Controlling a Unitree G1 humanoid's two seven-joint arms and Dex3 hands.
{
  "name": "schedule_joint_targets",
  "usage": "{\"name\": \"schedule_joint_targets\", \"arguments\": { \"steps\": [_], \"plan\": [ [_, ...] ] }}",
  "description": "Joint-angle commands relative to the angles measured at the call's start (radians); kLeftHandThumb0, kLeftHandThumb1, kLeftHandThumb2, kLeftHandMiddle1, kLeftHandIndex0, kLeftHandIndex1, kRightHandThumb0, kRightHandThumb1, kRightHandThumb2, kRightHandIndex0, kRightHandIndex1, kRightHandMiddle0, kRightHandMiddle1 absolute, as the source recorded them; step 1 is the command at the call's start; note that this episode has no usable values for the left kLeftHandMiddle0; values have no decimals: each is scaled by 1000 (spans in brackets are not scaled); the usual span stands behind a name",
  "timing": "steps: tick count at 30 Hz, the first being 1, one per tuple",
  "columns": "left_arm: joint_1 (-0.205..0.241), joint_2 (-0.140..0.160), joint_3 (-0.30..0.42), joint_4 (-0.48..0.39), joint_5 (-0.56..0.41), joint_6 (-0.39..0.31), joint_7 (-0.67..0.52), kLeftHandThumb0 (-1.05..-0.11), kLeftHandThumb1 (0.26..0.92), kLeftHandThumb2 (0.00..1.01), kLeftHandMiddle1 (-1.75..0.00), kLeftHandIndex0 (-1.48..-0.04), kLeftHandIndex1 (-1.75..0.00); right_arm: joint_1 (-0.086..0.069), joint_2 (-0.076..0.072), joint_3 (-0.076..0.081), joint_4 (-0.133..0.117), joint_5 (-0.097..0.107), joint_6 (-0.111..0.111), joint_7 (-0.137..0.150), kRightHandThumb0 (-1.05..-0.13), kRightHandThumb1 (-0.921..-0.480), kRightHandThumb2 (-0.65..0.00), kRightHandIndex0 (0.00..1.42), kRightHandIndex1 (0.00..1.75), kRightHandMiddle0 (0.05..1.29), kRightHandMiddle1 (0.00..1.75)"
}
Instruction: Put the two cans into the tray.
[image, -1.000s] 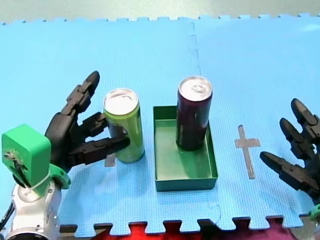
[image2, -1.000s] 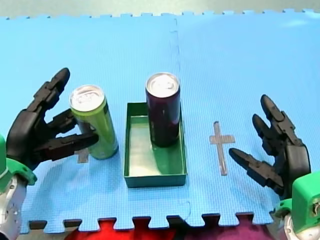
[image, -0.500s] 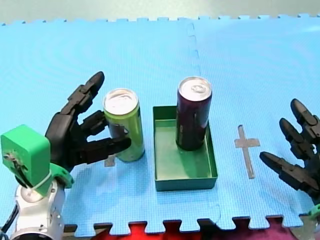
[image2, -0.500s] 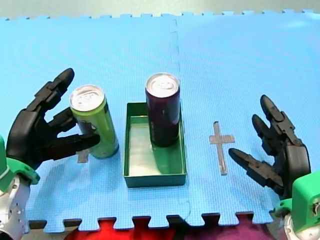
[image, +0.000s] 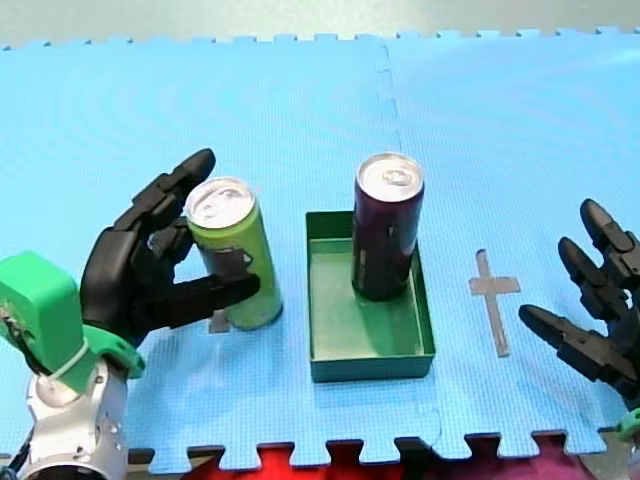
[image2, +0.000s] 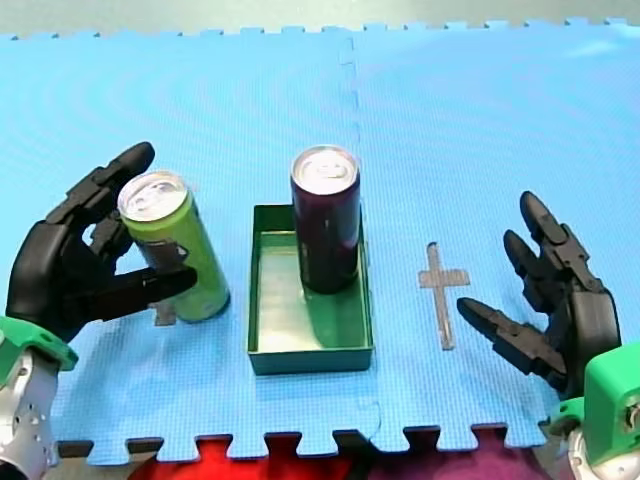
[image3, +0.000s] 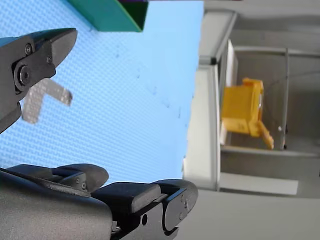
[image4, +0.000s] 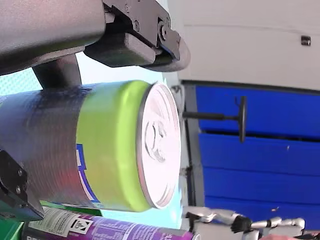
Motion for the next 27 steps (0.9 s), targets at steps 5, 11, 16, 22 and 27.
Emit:
{"name": "schedule_joint_targets", "arguments": {
  "steps": [5, 11, 16, 22, 27],
  "plan": [
    [-11, 1, 11, 14, 1, -6, 17, -274, 791, 35, -1745, -550, -25, 1, -4, -1, -4, 1, -2, -2, -732, -702, 0, 378, 0, 331, 0],
    [-12, 4, 12, 20, 6, -10, 23, -304, 791, 52, -1746, -566, -24, 6, -2, 1, -13, -1, 1, -4, -723, -698, 0, 374, 0, 329, 0],
    [-10, 4, 9, 18, 19, -11, 43, -326, 789, 70, -1746, -576, -23, 8, -3, 3, -17, -2, 5, -4, -717, -696, 0, 373, 0, 328, 0],
    [-1, 6, -3, -2, 49, -16, 79, -358, 785, 97, -1746, -585, -22, 10, -2, 4, -20, -3, 9, -7, -714, -695, 0, 373, 0, 327, 0],
    [10, 7, -13, -12, 92, -87, 126, -379, 767, 144, -1746, -667, -54, 9, -4, 4, -21, -4, 16, -7, -714, -695, 0, 371, 0, 324, 0]
  ]
}}
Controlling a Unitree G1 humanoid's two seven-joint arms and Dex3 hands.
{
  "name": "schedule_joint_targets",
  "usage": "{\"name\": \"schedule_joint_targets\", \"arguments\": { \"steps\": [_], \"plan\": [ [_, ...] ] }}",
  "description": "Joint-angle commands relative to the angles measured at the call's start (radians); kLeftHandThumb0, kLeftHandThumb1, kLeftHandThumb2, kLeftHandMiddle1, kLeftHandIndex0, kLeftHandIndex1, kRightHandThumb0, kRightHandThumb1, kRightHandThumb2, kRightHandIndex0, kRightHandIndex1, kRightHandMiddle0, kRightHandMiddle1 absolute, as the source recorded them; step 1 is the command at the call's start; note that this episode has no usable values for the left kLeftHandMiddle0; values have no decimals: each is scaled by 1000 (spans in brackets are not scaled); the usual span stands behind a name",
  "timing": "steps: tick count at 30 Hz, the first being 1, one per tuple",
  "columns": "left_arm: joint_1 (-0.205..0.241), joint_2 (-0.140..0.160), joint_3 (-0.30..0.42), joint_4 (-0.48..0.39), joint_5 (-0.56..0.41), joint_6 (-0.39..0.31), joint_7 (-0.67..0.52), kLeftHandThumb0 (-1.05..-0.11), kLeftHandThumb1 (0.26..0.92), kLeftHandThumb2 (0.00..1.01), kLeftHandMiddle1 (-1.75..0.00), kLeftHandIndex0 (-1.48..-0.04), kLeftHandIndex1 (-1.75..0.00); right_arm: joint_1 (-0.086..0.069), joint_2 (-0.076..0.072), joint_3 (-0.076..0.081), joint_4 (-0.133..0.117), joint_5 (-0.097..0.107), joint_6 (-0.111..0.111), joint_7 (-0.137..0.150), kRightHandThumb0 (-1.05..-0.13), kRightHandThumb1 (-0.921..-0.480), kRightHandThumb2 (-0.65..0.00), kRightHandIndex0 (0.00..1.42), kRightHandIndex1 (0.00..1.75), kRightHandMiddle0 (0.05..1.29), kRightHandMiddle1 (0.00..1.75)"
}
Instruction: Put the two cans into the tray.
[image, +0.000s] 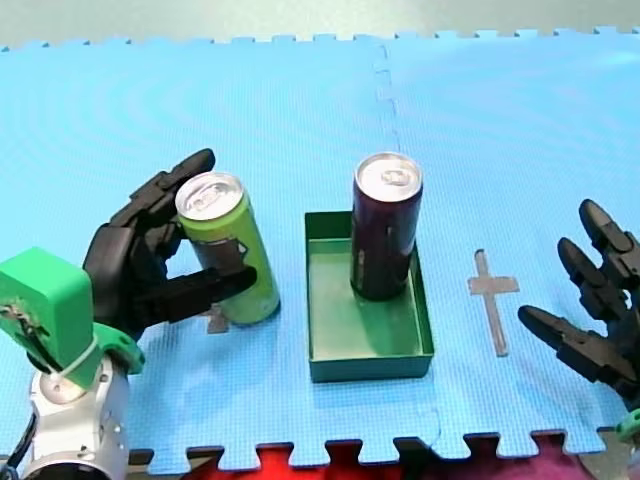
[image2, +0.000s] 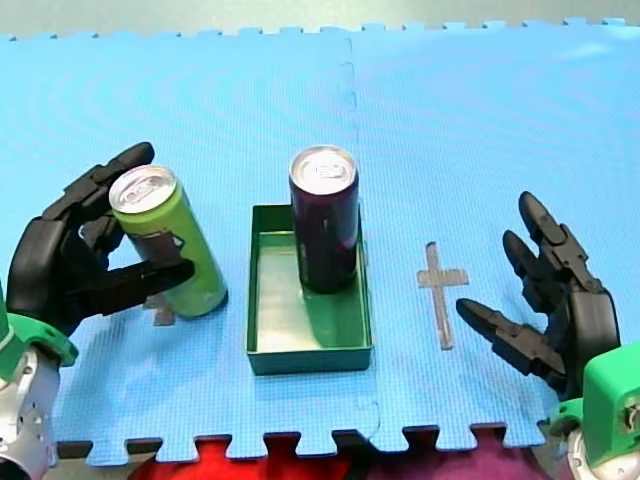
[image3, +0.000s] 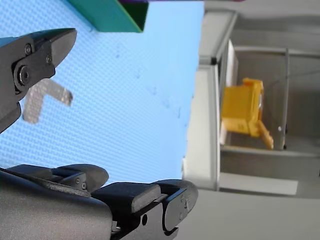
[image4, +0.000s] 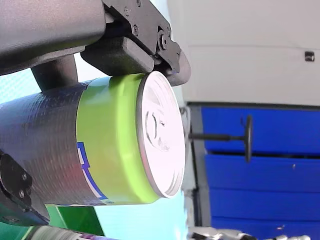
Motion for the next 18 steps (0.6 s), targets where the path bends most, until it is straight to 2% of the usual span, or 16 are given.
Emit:
{"name": "schedule_joint_targets", "arguments": {
  "steps": [1, 2, 3, 4, 5, 7, 10, 18],
  "plan": [
    [1, 3, 2, 3, 5, -48, 15, -381, 668, 337, -1746, -746, -187, 1, -4, -1, -4, -1, 4, -4, -714, -695, 0, 370, 0, 323, 0],
    [0, -2, 6, 10, 4, -78, 22, -380, 496, 667, -1746, -652, -766, 1, -4, 0, -4, -1, 5, -4, -714, -695, 0, 369, 0, 323, 0],
    [0, -9, 11, 17, 6, -109, 34, -379, 423, 809, -1746, -561, -1185, 1, -4, 0, -4, -1, 5, -5, -713, -695, 0, 369, 0, 323, 0],
    [0, -14, 14, 23, 10, -137, 50, -377, 374, 901, -1746, -499, -1517, 1, -3, 0, -3, -2, 5, -5, -713, -695, 0, 368, 0, 323, 0],
    [-1, -19, 17, 30, 16, -166, 70, -375, 357, 934, -1746, -498, -1629, 1, -3, 0, -3, -2, 5, -6, -713, -695, 0, 368, 0, 324, 0],
    [-7, -27, 23, 51, 32, -222, 115, -370, 340, 962, -1746, -532, -1722, 1, -3, 0, -3, -1, 5, -5, -712, -695, 0, 368, 0, 324, 1],
    [-28, -31, 32, 106, 40, -280, 151, -365, 334, 970, -1746, -548, -1744, 3, -3, 0, -5, 0, 4, -3, -714, -696, 0, 368, 0, 326, 1],
    [-59, -23, 41, 201, 30, -342, 141, -358, 325, 976, -1746, -567, -1746, 4, -3, -1, -7, 0, 4, -3, -722, -697, -1, 368, 1, 326, 0]
  ]
}}
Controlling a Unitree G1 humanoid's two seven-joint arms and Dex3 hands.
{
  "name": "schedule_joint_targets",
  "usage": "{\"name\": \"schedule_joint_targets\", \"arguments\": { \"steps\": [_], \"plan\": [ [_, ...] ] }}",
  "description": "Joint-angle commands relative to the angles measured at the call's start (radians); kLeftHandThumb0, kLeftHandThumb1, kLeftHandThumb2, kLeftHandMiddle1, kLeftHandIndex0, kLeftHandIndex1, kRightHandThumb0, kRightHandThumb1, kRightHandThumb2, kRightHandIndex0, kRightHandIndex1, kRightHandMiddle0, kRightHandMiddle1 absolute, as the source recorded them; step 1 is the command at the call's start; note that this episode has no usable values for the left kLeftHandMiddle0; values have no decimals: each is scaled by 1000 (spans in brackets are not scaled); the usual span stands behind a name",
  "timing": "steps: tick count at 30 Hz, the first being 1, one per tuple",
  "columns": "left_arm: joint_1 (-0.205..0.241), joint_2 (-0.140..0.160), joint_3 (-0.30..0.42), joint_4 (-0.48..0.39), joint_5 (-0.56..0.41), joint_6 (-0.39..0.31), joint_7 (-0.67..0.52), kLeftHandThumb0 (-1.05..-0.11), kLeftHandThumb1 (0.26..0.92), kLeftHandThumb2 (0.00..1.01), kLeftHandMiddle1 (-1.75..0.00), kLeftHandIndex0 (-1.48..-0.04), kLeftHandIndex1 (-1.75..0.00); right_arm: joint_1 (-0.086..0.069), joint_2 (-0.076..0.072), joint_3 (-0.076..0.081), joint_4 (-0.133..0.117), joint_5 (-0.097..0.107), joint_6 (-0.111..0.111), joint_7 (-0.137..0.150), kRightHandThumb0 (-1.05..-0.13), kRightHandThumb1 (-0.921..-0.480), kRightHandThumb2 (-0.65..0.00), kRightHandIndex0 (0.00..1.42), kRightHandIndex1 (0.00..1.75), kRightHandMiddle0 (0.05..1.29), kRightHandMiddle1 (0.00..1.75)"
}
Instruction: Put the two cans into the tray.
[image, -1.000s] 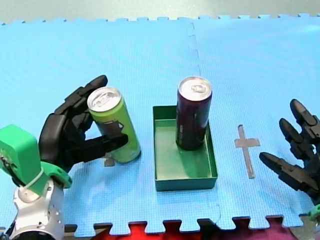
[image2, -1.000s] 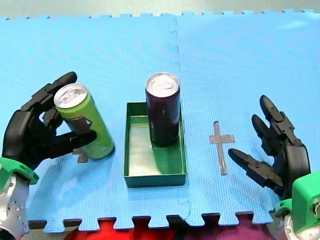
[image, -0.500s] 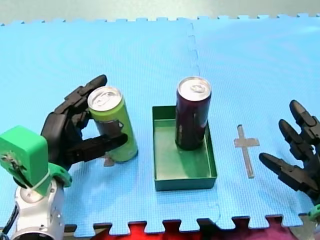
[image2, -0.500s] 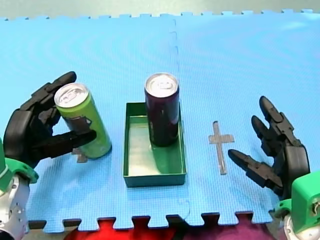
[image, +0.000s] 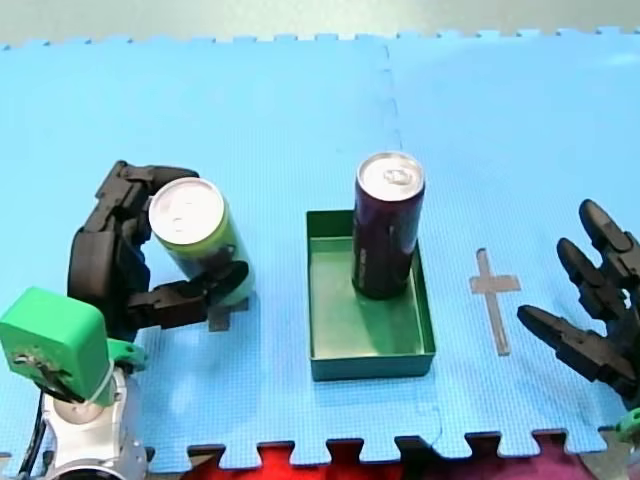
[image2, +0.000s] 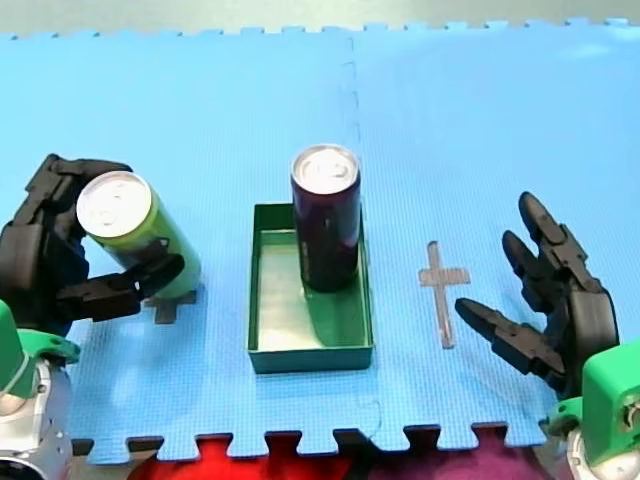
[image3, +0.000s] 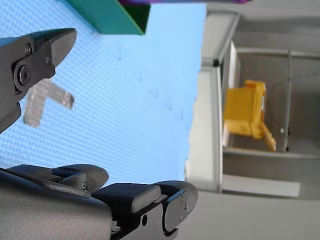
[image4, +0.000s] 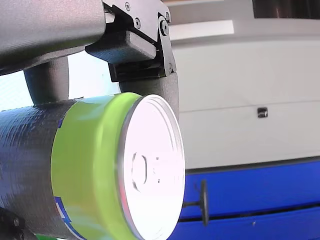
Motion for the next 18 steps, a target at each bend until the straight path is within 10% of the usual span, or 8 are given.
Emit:
{"name": "schedule_joint_targets", "arguments": {
  "steps": [1, 12, 18],
  "plan": [
    [-16, 8, 7, 17, -5, -19, -2, -358, 324, 977, -1746, -570, -1746, 0, -5, -2, -1, 1, -1, -2, -723, -697, -1, 369, 1, 326, 1],
    [-30, 17, 12, 40, -2, -37, -9, -355, 308, 990, -1746, -600, -1746, -2, -4, -1, 4, 0, -1, -2, -735, -700, -1, 370, 1, 326, 0],
    [-54, 9, -29, -130, 45, 16, 56, -357, 300, 997, -1746, -612, -1746, 1, -2, 2, -2, -4, 0, -6, -740, -701, 0, 371, 1, 326, 0]
  ]
}}
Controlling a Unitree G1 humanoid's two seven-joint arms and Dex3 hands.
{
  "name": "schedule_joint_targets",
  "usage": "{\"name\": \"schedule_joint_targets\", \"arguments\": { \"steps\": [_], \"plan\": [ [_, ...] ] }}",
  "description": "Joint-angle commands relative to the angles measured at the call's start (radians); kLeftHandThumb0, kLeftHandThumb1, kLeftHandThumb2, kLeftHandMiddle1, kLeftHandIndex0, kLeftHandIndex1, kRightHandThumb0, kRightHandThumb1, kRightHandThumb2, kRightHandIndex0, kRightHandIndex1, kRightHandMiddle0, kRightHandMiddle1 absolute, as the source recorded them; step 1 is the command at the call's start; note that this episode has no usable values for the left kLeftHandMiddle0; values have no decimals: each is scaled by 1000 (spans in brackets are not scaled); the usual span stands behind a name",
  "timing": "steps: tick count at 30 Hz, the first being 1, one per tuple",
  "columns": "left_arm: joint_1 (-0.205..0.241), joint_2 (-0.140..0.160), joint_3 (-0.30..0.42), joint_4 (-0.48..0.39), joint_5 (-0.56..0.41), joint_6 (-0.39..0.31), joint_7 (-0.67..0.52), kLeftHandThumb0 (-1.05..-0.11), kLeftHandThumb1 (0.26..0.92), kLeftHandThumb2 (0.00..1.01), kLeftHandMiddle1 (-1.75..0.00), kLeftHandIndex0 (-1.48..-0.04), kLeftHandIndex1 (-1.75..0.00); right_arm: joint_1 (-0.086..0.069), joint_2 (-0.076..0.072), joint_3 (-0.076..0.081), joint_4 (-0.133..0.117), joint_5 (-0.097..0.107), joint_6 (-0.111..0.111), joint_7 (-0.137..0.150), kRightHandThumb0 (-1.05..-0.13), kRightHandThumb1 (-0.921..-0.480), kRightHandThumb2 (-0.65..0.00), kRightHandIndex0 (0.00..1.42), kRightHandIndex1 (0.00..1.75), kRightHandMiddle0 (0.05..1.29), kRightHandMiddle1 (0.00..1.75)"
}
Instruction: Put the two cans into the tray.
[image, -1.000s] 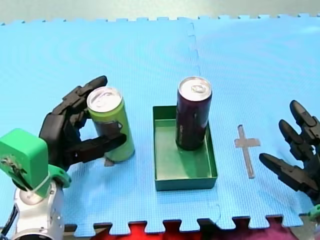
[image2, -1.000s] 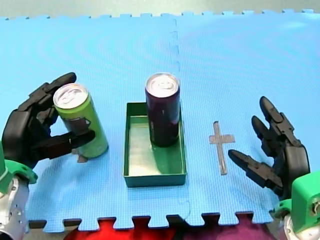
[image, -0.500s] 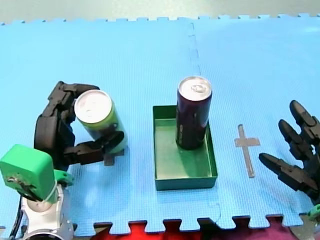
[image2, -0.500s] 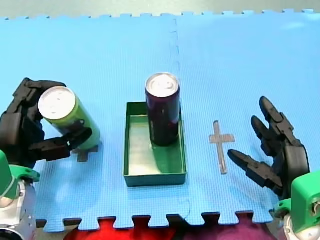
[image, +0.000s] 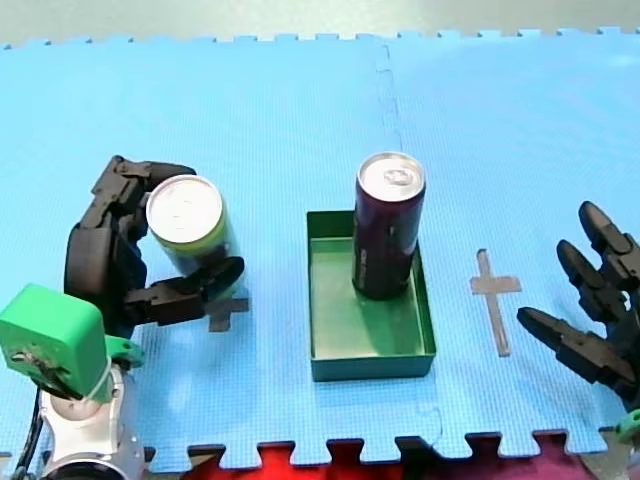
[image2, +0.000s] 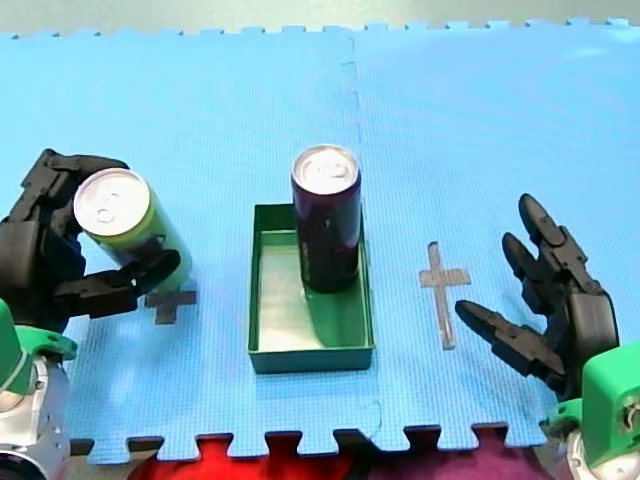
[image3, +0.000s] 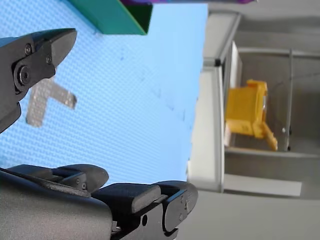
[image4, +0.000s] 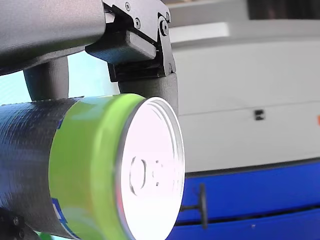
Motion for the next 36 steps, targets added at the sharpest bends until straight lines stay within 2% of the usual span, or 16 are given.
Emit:
{"name": "schedule_joint_targets", "arguments": {
  "steps": [1, 5, 7, 13, 19, 24, 30, 32, 36],
  "plan": [
    [-27, 6, -26, -119, 25, 56, 37, -358, 299, 998, -1746, -613, -1746, 1, -4, 1, -6, -3, 1, -4, -741, -701, -1, 371, 1, 326, 0],
    [-27, 46, -58, -243, 42, 230, 15, -358, 294, 1002, -1746, -620, -1746, 1, 1, 7, -13, -11, 4, -13, -743, -702, -1, 371, 0, 325, 0],
    [-27, 58, -67, -274, 49, 286, 4, -357, 292, 1004, -1746, -623, -1746, 0, 5, 11, -16, -17, 6, -19, -744, -702, -1, 371, 0, 325, 0],
    [-25, 80, -89, -375, 86, 392, 20, -357, 288, 1010, -1746, -629, -1746, -8, 20, 21, 3, -33, 0, -33, -752, -706, -2, 372, 1, 324, 0],
    [-5, 89, -116, -487, 126, 467, 28, -358, 286, 1012, -1746, -628, -1746, -15, 28, 25, 22, -35, -8, -30, -762, -710, -2, 371, 0, 322, 0],
    [15, 82, -127, -553, 130, 524, 27, -364, 285, 1013, -1746, -622, -1746, -12, 35, 27, 19, -32, -6, -28, -770, -713, -2, 371, 0, 325, 1],
    [27, 60, -143, -641, 109, 623, 30, -371, 283, 1012, -1742, -620, -1746, -18, 43, 34, 17, -46, 4, -51, -781, -718, -3, 373, 1, 327, 1],
    [31, 59, -144, -683, 78, 682, 9, -374, 282, 1011, -1739, -621, -1746, -25, 46, 37, 27, -51, 7, -59, -786, -720, -3, 374, 1, 327, 1],
    [30, 51, -148, -758, 3, 805, -46, -380, 279, 1008, -1743, -624, -1746, -48, 50, 41, 69, -62, 7, -73, -797, -724, -3, 376, 2, 329, 1]
  ]
}}
